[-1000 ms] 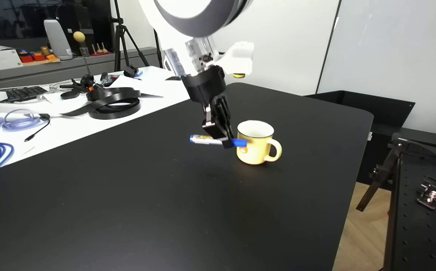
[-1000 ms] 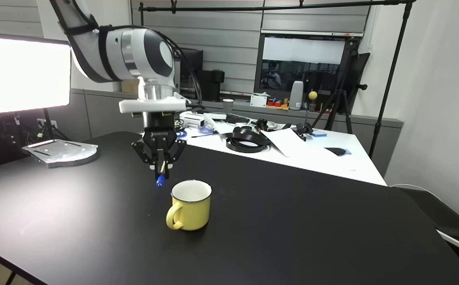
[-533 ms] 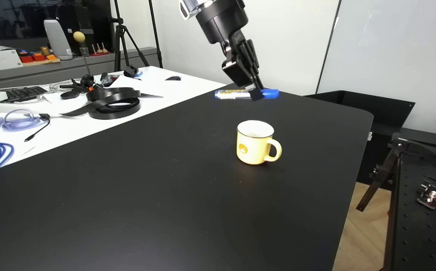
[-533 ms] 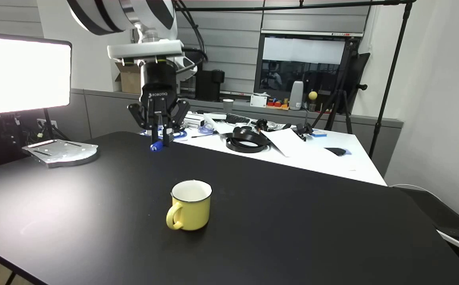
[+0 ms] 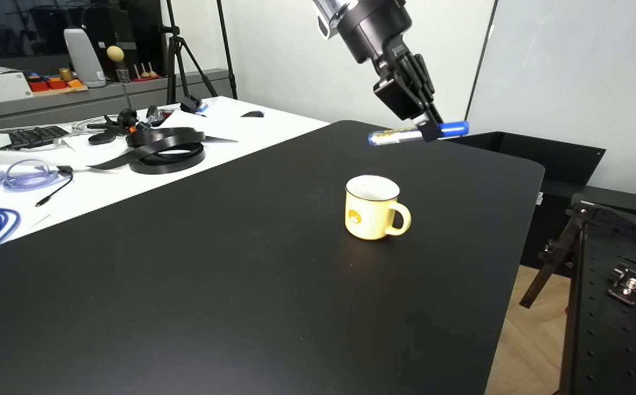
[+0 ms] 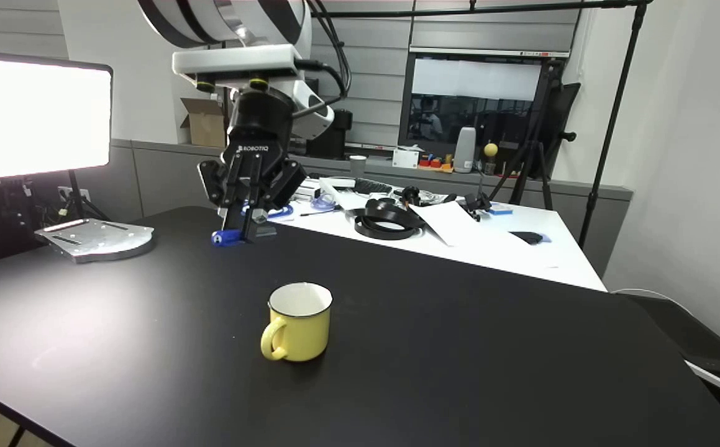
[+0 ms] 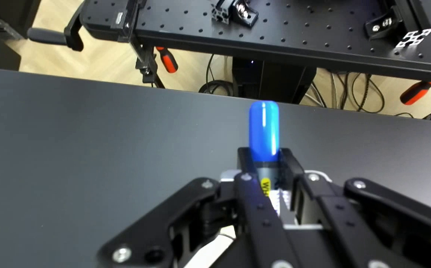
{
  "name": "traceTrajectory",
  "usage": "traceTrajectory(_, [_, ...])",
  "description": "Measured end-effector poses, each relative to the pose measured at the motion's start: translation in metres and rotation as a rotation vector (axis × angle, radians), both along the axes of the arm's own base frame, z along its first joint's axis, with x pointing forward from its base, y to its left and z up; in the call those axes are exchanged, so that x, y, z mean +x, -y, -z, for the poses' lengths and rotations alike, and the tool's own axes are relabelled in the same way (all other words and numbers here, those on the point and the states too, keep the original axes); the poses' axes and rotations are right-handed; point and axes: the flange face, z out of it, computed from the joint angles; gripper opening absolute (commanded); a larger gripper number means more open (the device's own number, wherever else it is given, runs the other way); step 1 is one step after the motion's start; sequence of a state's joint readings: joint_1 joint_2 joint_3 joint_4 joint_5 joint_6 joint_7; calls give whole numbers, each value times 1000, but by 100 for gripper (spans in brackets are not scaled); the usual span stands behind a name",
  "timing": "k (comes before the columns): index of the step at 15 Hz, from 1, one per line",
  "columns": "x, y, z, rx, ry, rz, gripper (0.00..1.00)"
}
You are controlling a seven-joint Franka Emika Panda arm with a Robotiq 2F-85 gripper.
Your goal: Put the blue marker inside the yellow mug
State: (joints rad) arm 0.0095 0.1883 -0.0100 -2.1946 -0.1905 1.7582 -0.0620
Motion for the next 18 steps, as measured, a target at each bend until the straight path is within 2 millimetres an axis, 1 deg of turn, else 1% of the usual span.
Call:
traceTrajectory(5, [-11,21,23,26,-60,97,5])
traceTrajectory(8, [-13,41,41,28,-69,146,5])
traceTrajectory(11, [-13,59,63,38,-74,197,5])
traceTrajectory(14, [-7,64,78,56,-72,225,5])
traceTrajectory(16, [2,62,80,67,-57,238,5])
traceTrajectory(18, [11,62,76,82,-36,256,5])
